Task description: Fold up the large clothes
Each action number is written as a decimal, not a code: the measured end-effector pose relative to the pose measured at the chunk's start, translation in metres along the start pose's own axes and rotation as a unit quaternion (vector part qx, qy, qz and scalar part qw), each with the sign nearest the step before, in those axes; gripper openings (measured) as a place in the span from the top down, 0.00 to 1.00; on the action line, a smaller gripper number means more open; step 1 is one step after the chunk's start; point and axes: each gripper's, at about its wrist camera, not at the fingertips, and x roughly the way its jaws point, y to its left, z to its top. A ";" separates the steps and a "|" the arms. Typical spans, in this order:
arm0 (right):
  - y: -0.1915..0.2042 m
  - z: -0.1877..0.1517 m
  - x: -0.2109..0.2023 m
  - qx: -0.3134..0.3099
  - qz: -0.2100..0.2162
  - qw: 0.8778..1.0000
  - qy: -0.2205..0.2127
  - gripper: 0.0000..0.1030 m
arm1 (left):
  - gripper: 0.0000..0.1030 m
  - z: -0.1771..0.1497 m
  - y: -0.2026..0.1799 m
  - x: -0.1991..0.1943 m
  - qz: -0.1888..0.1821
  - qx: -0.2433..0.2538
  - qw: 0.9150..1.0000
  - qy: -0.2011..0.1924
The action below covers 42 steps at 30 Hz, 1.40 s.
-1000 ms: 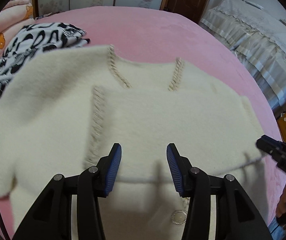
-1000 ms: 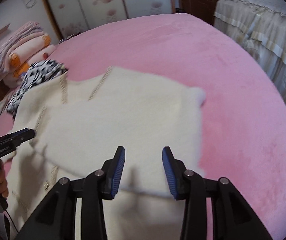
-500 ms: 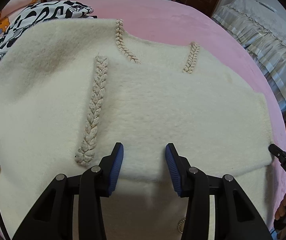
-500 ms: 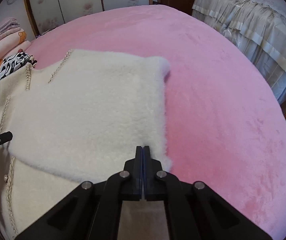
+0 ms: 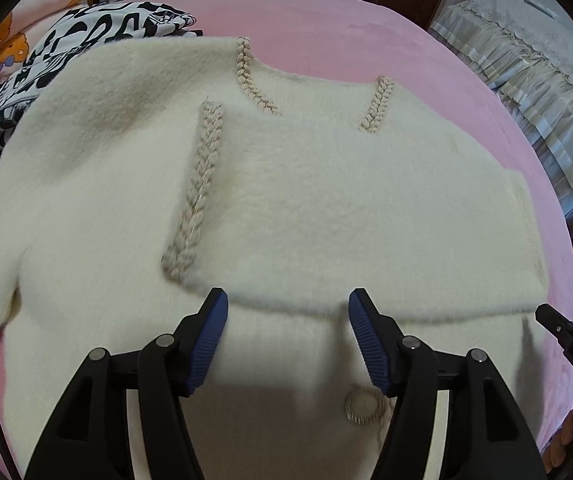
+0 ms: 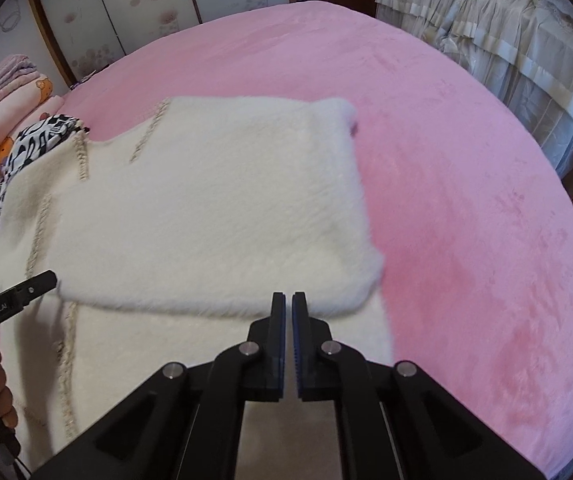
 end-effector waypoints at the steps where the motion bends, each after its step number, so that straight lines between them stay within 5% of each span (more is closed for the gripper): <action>1: 0.002 -0.005 -0.003 -0.001 0.002 1.000 0.000 0.96 | 0.40 -0.004 0.000 -0.003 0.003 0.001 1.000 0.003; 15: 0.050 -0.081 -0.032 -0.016 0.038 0.998 0.055 0.90 | 0.40 -0.106 0.020 -0.076 0.040 0.037 0.998 0.019; 25: 0.120 -0.109 -0.059 -0.078 0.058 0.993 0.061 0.90 | 0.38 -0.148 0.089 -0.131 0.076 0.007 0.997 0.002; 34: 0.217 -0.118 -0.076 -0.163 0.087 0.982 0.044 0.87 | 0.36 -0.118 0.173 -0.171 0.070 -0.087 0.993 -0.040; 38: 0.261 -0.116 -0.078 -0.199 0.098 0.975 0.033 0.70 | 0.29 -0.107 0.212 -0.189 0.117 -0.086 0.987 -0.073; 42: 0.303 -0.108 -0.077 -0.230 0.107 0.967 0.023 0.68 | 0.28 -0.106 0.263 -0.187 0.146 -0.118 0.979 -0.081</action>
